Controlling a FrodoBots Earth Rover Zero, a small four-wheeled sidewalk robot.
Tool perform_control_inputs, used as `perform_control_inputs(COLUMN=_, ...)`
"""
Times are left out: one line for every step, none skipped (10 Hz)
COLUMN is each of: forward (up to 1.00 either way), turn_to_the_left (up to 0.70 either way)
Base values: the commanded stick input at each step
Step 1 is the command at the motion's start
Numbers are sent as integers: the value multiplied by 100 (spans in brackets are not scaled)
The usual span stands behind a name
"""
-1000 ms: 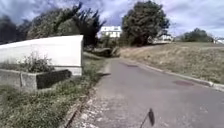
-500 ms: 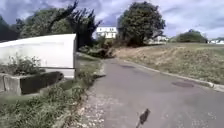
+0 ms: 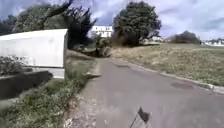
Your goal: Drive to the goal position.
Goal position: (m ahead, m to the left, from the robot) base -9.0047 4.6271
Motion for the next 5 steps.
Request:
perform_control_inputs(forward=0, turn_to_the_left=-45)
perform_control_inputs(forward=0, turn_to_the_left=-45)
perform_control_inputs(forward=0, turn_to_the_left=-45)
perform_control_inputs(forward=0, turn_to_the_left=-45)
perform_control_inputs(forward=0, turn_to_the_left=-45)
